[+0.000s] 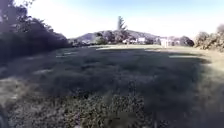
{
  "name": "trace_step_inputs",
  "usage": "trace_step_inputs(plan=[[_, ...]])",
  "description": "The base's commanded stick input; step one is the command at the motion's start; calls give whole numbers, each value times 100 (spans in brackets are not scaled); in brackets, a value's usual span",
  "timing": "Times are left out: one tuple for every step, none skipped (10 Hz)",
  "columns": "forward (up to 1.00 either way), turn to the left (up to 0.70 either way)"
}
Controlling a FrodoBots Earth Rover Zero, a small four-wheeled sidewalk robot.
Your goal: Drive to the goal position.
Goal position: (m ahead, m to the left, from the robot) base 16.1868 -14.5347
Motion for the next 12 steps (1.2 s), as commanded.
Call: trace_step_inputs(plan=[[100,0],[100,0],[100,0],[100,0],[100,0],[100,0],[100,0],[100,0],[100,0],[100,0],[100,0],[100,0]])
